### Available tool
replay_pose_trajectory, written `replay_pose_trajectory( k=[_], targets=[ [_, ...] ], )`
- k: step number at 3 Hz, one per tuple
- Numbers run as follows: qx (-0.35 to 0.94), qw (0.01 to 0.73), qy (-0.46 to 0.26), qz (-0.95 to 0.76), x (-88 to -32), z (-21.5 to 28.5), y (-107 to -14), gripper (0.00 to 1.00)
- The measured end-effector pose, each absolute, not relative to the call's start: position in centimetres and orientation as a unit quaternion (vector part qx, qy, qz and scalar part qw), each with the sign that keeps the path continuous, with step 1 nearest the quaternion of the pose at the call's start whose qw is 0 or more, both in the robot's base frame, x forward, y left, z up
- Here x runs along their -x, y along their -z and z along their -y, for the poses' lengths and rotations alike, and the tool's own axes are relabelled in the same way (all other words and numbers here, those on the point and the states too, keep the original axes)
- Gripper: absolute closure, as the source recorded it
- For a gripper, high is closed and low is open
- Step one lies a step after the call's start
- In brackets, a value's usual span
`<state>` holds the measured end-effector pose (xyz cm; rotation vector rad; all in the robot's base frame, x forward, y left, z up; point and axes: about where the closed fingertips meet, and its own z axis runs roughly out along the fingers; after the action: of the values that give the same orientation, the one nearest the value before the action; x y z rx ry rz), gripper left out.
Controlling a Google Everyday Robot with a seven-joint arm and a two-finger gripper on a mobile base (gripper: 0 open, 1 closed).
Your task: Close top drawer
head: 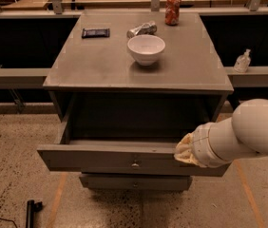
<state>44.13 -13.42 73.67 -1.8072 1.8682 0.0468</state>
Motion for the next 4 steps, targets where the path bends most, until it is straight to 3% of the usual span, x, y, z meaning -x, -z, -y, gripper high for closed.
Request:
replay_pose_trajectory(
  k=[3, 4],
  targets=[
    [0.697, 0.307, -0.017, -0.648, -44.6, 11.4, -66.6, 1.0],
    [0.703, 0.327, 0.016, -0.632, -45.9, 10.5, -65.1, 1.0]
  ],
)
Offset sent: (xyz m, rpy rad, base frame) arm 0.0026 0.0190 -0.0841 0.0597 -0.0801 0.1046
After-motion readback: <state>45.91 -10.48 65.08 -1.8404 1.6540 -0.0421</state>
